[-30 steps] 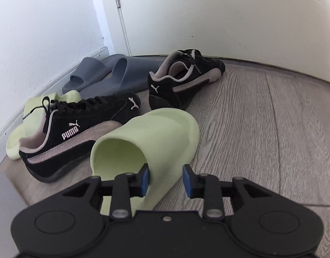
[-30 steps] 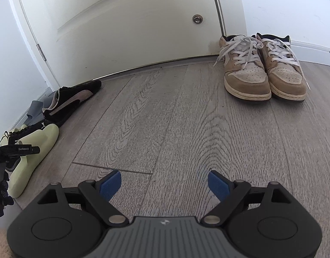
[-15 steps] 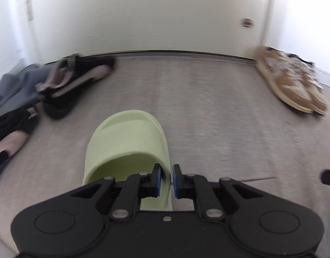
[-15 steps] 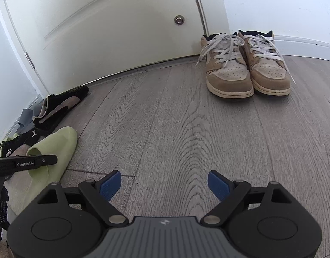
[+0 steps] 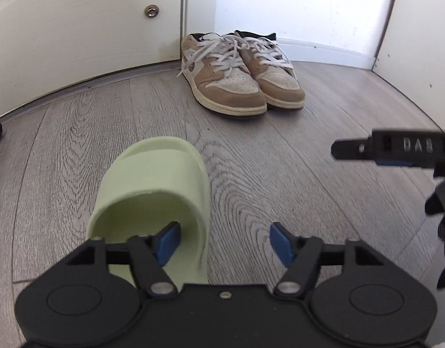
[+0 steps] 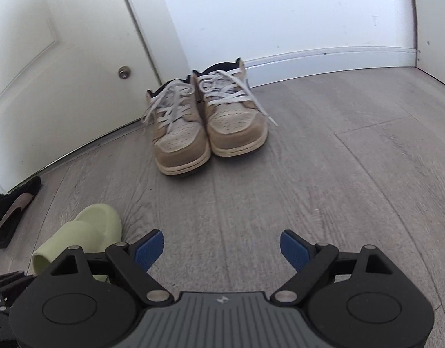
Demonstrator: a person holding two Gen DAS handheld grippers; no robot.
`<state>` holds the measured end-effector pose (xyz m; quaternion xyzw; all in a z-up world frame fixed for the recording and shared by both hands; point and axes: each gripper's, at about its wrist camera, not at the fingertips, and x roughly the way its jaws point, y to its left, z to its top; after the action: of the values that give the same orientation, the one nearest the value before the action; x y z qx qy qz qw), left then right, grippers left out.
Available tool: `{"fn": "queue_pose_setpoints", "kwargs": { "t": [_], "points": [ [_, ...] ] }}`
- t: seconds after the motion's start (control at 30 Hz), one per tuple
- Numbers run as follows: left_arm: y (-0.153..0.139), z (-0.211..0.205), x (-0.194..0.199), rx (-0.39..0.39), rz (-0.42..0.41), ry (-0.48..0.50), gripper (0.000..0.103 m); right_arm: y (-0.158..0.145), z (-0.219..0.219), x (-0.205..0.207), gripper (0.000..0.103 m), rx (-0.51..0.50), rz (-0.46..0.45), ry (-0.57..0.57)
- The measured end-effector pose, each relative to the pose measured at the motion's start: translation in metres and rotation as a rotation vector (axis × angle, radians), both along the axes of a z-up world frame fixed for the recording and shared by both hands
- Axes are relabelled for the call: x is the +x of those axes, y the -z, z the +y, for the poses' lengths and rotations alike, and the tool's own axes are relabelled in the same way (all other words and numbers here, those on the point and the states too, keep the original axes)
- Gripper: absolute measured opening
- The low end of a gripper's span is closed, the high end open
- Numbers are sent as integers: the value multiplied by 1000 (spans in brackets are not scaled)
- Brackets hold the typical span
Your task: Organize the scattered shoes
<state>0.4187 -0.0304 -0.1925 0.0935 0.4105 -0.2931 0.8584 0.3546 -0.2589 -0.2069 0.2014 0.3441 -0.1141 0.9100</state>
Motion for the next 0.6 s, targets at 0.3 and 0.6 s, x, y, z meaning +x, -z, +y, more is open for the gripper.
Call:
{"fn": "queue_pose_setpoints", "kwargs": {
  "t": [0.3, 0.6],
  "points": [
    [-44, 108, -4, -43, 41, -169, 75, 5, 16, 0, 89, 33, 8, -61],
    [-70, 269, -5, 82, -156, -654, 75, 6, 68, 12, 89, 56, 5, -195]
  ]
}}
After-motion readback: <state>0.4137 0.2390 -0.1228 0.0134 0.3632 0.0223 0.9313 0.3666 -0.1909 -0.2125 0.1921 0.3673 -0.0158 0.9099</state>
